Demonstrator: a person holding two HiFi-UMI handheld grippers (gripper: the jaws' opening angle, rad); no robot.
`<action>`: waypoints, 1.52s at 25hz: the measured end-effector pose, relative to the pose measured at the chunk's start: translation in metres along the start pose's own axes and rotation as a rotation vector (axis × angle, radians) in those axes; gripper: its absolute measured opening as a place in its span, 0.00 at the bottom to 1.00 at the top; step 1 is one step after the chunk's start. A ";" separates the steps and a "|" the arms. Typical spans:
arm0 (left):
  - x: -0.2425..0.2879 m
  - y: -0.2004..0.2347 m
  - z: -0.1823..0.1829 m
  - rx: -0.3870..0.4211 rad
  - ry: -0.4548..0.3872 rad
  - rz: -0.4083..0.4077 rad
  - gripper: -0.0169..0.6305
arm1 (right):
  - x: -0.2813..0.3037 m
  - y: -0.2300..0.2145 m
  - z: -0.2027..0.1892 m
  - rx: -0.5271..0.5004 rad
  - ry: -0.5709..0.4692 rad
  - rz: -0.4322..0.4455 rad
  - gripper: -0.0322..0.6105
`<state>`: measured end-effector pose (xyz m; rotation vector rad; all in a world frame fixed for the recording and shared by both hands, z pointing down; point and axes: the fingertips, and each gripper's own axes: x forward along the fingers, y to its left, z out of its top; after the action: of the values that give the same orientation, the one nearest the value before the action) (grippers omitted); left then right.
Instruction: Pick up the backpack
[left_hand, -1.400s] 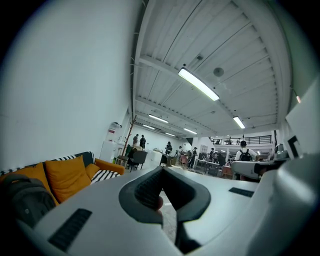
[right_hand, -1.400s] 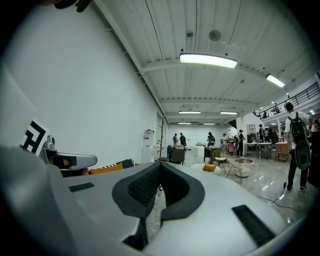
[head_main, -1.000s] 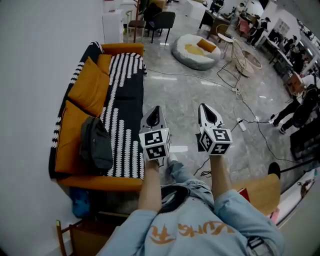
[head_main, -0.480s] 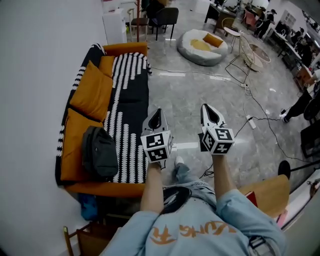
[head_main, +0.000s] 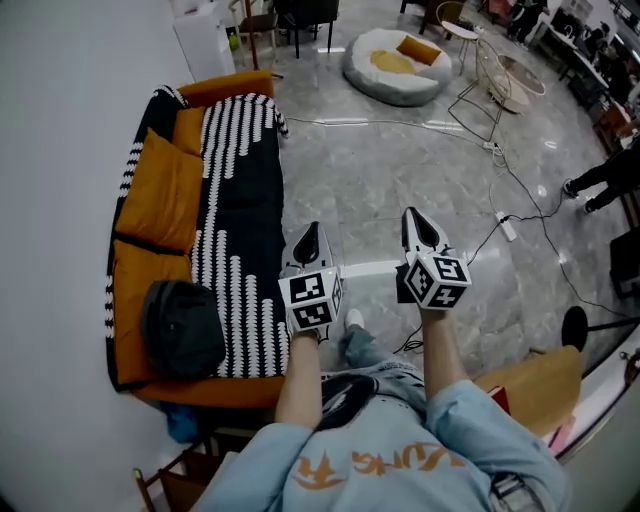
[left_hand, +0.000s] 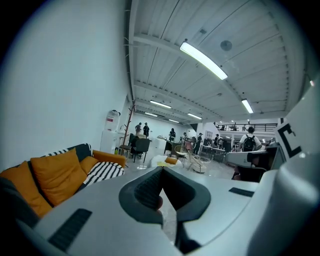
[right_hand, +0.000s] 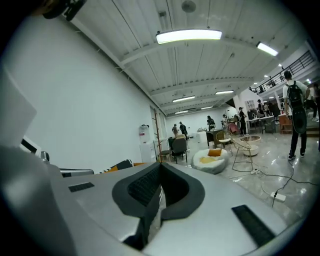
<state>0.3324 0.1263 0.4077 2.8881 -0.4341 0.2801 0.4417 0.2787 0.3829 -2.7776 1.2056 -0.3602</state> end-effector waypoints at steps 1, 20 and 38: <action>0.013 -0.005 0.003 0.007 -0.002 -0.005 0.05 | 0.009 -0.008 0.003 0.004 -0.001 0.003 0.05; 0.145 -0.072 0.021 0.120 0.004 -0.037 0.05 | 0.111 -0.133 0.013 0.155 -0.010 0.018 0.05; -0.014 0.211 0.015 -0.086 -0.007 0.590 0.05 | 0.214 0.202 -0.041 -0.002 0.210 0.616 0.05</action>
<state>0.2567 -0.0705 0.4276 2.6094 -1.2604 0.3261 0.4303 -0.0153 0.4246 -2.2413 2.0083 -0.5873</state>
